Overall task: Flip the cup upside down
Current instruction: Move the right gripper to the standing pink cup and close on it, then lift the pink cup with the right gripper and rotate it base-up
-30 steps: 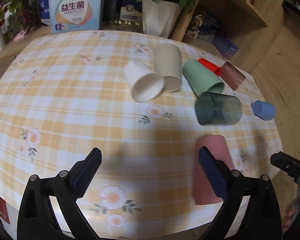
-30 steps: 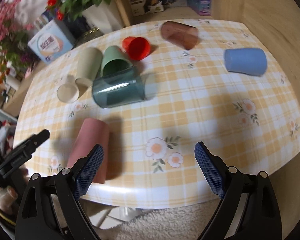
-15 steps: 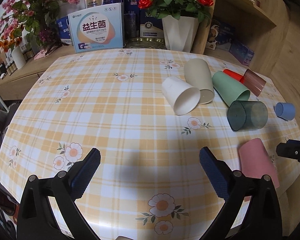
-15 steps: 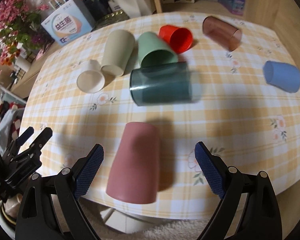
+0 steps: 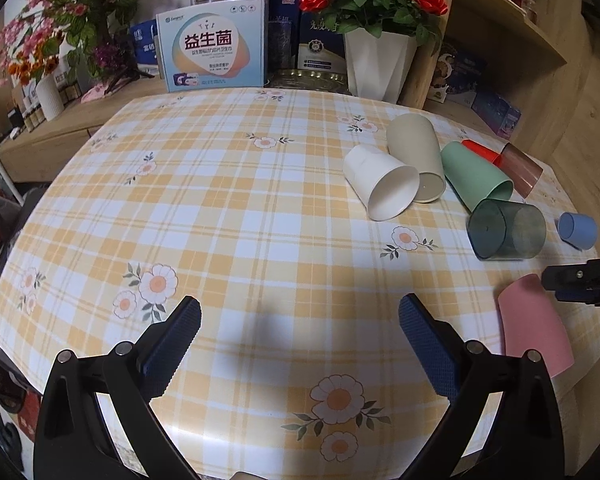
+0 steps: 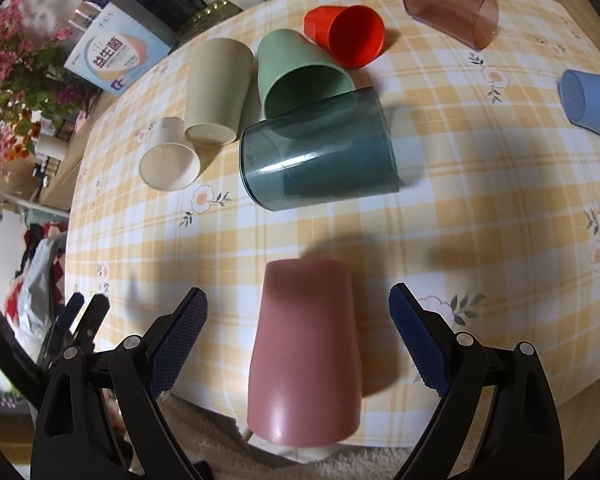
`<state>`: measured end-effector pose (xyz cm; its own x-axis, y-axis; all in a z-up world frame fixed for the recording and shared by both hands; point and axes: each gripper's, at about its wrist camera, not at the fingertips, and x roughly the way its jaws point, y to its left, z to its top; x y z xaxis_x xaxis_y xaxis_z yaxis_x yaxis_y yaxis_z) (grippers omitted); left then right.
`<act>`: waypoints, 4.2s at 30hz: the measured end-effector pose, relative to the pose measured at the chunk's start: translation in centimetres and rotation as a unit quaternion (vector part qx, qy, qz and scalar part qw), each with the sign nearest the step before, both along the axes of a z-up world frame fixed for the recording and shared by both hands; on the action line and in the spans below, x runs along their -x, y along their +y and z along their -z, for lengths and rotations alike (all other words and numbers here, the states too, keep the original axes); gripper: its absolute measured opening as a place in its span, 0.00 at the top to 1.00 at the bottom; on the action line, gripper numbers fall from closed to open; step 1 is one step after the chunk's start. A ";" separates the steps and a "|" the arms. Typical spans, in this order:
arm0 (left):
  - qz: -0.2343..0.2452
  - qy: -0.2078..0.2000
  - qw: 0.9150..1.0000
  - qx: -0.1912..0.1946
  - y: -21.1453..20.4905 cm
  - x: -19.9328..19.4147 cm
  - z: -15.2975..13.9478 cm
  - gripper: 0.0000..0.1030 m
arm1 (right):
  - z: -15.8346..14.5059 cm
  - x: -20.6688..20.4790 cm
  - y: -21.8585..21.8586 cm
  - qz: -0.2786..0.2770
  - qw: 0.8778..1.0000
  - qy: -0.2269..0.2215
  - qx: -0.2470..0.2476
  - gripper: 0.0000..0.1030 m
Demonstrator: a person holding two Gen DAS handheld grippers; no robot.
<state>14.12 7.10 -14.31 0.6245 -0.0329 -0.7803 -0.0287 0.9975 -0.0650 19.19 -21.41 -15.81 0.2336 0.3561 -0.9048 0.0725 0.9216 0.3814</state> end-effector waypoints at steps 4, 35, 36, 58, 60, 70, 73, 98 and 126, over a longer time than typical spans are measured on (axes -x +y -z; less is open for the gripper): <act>-0.005 0.004 1.000 0.003 0.2 0.3 0.3 0.06 | 0.9 -1.0 1.0 -0.022 0.999 0.021 0.014 0.14; -0.011 0.002 1.000 0.020 0.1 1.1 -0.3 0.06 | 1.6 1.1 1.4 -0.065 0.998 -0.015 0.020 0.44; -0.010 0.002 1.000 0.020 -0.1 1.2 -0.4 0.06 | 1.4 1.3 1.4 -0.064 0.998 -0.022 0.020 0.44; 0.012 -0.028 0.999 0.011 -4.3 2.6 -3.9 0.06 | -4.4 6.3 -6.7 0.016 0.984 -0.179 -0.008 0.78; 0.014 -0.030 0.999 0.010 -4.7 2.7 -4.0 0.06 | -4.5 5.8 -7.6 0.014 0.985 -0.170 0.004 0.78; 0.018 -0.022 0.999 0.027 -5.7 2.6 -3.6 0.06 | -3.2 8.5 -6.7 -0.020 0.984 -0.165 0.064 0.33; 0.023 -0.016 0.999 0.027 -5.9 2.6 -3.4 0.06 | -1.1 9.4 -5.4 -0.032 0.987 -0.139 0.080 0.33; -0.016 -0.005 0.998 0.063 -3.9 3.5 -2.5 0.06 | -0.3 10.0 -5.2 -0.060 0.987 -0.139 0.057 0.46; -0.031 -0.012 0.997 0.070 -2.8 3.3 -2.8 0.06 | -3.1 4.5 -7.6 -0.054 0.984 -0.121 0.118 0.46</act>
